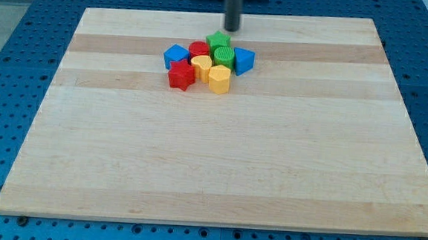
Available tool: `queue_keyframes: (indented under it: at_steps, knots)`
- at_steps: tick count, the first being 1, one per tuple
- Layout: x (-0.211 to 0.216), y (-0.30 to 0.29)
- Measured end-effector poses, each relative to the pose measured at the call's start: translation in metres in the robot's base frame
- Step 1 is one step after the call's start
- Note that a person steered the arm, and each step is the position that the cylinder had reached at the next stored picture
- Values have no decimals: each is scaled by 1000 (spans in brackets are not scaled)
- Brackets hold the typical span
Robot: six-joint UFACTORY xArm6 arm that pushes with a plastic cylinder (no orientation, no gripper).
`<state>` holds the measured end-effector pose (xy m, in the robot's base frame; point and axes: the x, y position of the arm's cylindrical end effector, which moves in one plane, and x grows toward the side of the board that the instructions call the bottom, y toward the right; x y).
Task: Separate the blue cube from the group of the blocks
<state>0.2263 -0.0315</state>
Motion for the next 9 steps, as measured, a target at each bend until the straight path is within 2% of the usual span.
queue_keyframes:
  at_steps: [2,3,5,6,7,8,9]
  knots:
    - [6,-19]
    - [57,-2]
    - [27,-12]
    - [19,-41]
    - [44,-40]
    - [100,-31]
    - [102,-31]
